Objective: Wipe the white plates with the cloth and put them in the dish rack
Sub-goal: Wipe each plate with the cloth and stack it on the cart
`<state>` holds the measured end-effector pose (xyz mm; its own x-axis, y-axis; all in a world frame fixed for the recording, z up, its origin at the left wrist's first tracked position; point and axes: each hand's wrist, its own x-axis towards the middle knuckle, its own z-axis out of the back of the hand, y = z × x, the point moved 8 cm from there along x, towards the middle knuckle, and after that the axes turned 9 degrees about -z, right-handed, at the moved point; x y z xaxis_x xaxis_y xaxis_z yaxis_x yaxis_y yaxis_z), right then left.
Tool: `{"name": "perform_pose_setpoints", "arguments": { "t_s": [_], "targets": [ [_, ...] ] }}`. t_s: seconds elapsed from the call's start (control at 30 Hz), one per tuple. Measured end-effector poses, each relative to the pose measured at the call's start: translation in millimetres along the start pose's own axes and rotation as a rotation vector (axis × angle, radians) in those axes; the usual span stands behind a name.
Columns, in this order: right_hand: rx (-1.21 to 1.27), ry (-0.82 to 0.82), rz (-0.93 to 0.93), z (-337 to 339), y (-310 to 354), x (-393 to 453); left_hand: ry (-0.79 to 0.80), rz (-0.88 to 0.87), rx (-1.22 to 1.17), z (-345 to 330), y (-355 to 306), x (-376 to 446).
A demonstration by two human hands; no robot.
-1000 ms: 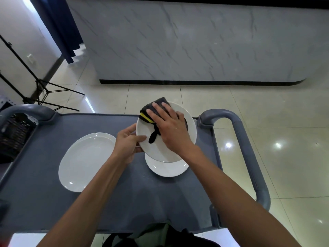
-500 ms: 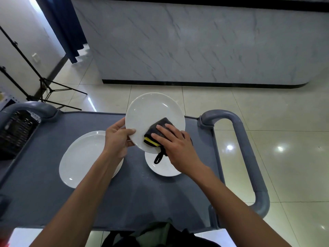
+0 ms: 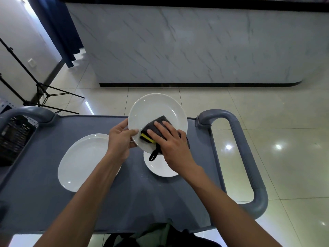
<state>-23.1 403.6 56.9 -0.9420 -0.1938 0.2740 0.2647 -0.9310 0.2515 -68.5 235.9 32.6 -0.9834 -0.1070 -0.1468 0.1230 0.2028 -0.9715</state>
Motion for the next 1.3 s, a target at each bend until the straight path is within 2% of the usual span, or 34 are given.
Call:
{"name": "perform_pose_setpoints", "arguments": {
  "t_s": [0.2, 0.33, 0.5, 0.9, 1.1, 1.3],
  "targets": [
    [-0.039, -0.006, -0.126, 7.2, -14.7, 38.9, 0.058, 0.052, 0.026, -3.6, 7.6, -10.5],
    [-0.065, -0.033, -0.071, 12.4, -4.3, 52.0, 0.12, 0.097, 0.032, -6.8, 12.9, -17.0],
    [-0.059, -0.076, -0.032, 15.3, 4.6, 54.5, 0.12, 0.091, 0.023, -3.3, 10.4, -20.6],
    [0.073, -0.179, -0.301, 46.2, -43.6, 52.4, 0.041, -0.006, -0.074, 7.1, 7.9, -24.7],
    [0.241, -0.172, -0.365, 52.3, -62.6, 42.3, 0.032, -0.035, -0.094, 15.4, 8.0, -26.2],
    [0.551, -0.121, -0.439, 58.2, -74.6, 36.2, 0.031, -0.071, -0.09, 21.5, 3.1, -23.1]
  ]
}}
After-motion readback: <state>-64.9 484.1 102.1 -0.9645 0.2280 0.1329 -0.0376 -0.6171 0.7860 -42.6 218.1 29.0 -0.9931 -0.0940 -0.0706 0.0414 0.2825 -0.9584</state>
